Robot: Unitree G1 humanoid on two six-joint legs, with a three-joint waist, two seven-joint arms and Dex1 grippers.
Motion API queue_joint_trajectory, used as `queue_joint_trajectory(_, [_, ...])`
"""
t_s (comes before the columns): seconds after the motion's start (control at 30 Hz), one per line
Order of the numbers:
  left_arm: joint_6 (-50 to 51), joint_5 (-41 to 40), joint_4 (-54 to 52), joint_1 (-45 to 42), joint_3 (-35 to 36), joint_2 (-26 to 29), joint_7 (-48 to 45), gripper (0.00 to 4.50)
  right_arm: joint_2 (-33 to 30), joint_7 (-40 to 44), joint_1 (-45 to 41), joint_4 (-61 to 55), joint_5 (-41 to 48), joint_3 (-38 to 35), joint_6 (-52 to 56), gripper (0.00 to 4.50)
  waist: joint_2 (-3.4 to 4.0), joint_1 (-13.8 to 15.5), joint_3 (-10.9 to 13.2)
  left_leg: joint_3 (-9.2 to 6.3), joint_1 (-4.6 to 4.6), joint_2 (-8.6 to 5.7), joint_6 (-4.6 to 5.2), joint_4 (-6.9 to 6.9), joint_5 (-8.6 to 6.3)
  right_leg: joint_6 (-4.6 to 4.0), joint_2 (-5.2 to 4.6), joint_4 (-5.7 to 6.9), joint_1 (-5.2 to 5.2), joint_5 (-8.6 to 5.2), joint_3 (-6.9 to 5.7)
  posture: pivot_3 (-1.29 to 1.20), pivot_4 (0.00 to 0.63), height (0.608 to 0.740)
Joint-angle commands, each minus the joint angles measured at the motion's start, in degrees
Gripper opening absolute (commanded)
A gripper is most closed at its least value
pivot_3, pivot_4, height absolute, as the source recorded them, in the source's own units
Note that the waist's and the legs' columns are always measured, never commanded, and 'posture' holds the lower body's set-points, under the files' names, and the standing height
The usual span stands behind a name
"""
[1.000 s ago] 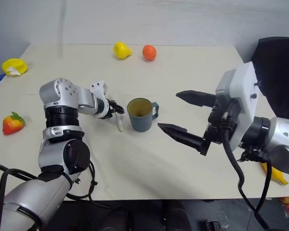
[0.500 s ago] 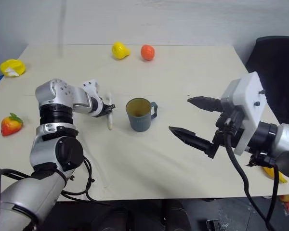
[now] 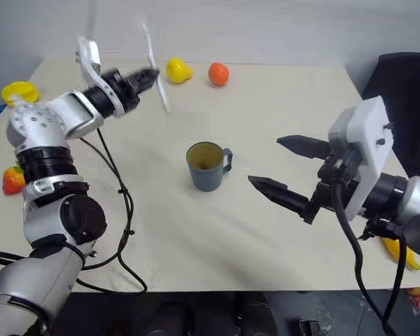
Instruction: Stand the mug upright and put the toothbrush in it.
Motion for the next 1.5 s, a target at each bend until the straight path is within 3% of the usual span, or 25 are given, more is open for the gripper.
queue_joint_trajectory(0.03, [0.91, -7.81, -16.37, 5.97, -6.44, -1.86, -7.58, 0.13, -0.39, -0.95, -1.16, 0.31, 0.41, -0.03, -1.12, 4.50, 0.01, 0.03, 0.00, 0.03, 0.00, 0.00, 0.00, -0.01, 0.00, 0.00, 0.00, 0.03, 0.01, 0.00, 0.05, 0.00, 0.150, 0.740])
queue_joint_trajectory(0.13, [-1.64, -8.04, -23.05, 10.40, -12.33, -0.62, -10.96, 0.13, 0.16, -1.87, -0.89, 0.56, 0.79, -0.10, -1.18, 4.50, 0.01, 0.09, 0.00, 0.00, 0.05, 0.01, 0.00, 0.13, 0.04, -0.04, 0.01, 0.10, 0.02, 0.06, 0.06, 0.00, 0.150, 0.740])
queue_joint_trajectory(0.33, [-16.34, 1.03, -26.85, 16.91, -24.27, 3.32, -16.05, 0.13, 0.65, -2.44, 0.16, 0.38, 0.80, -0.78, -1.32, 4.50, 0.01, 0.11, 0.00, 0.04, 0.00, -0.02, 0.04, 0.09, 0.10, -0.08, 0.06, 0.05, 0.11, 0.14, 0.20, 0.00, 0.150, 0.740])
queue_joint_trajectory(0.57, [-30.44, 8.32, -23.97, 21.05, -29.58, 1.11, -15.86, 0.13, 1.58, -2.79, 1.61, -0.25, 0.39, -1.60, -1.76, 4.50, 0.01, 0.27, 0.00, -0.06, -0.10, -0.08, 0.26, 0.10, 0.11, 0.10, 0.05, -0.24, 0.10, 0.28, 0.20, 0.00, 0.150, 0.740])
queue_joint_trajectory(0.87, [-38.04, 13.46, -22.03, 26.26, -33.30, 0.73, -16.66, 0.13, 1.64, -2.49, 2.47, 0.05, -0.09, -2.26, -2.01, 4.50, 0.01, 0.26, 0.00, -0.03, -0.17, -0.15, 0.45, 0.09, 0.07, 0.24, 0.02, -0.46, 0.10, 0.39, 0.24, 0.00, 0.150, 0.740])
queue_joint_trajectory(1.07, [-33.71, 8.36, -25.61, 26.39, -29.16, 2.57, -17.83, 2.07, 2.16, -0.24, 3.34, 1.36, -2.20, -1.83, -1.86, 4.50, 0.01, 0.23, 0.00, -0.03, -0.17, -0.14, 0.48, 0.10, 0.06, 0.25, 0.02, -0.46, 0.11, 0.39, 0.25, 0.00, 0.150, 0.740])
queue_joint_trajectory(1.27, [-29.38, 2.12, -28.21, 25.23, -24.79, 15.58, -29.32, 3.84, 0.84, 9.91, 7.90, 5.10, -9.62, -2.87, -1.19, 4.50, 0.02, 0.07, 0.01, -0.01, -0.14, -0.13, 0.49, 0.06, 0.05, 0.24, 0.03, -0.45, 0.10, 0.39, 0.26, 0.00, 0.150, 0.740])
queue_joint_trajectory(1.4, [-33.59, 3.21, -26.65, 29.95, -23.45, 34.98, -49.14, 3.84, -2.05, 22.44, 10.72, 8.65, -14.53, -4.15, -1.01, 4.50, 0.07, -0.23, 0.04, 0.02, -0.13, -0.13, 0.49, 0.02, 0.05, 0.23, 0.08, -0.50, 0.08, 0.38, 0.26, 0.00, 0.150, 0.740])
queue_joint_trajectory(1.5, [-41.02, 6.90, -21.22, 35.10, -22.17, 45.26, -58.53, 3.84, -3.47, 29.14, 10.73, 10.97, -16.45, -4.49, -1.12, 4.50, 0.15, -0.13, 0.07, 0.08, -0.06, -0.12, 0.54, -0.05, 0.01, 0.18, 0.08, -0.52, 0.05, 0.35, 0.24, 0.00, 0.150, 0.740])
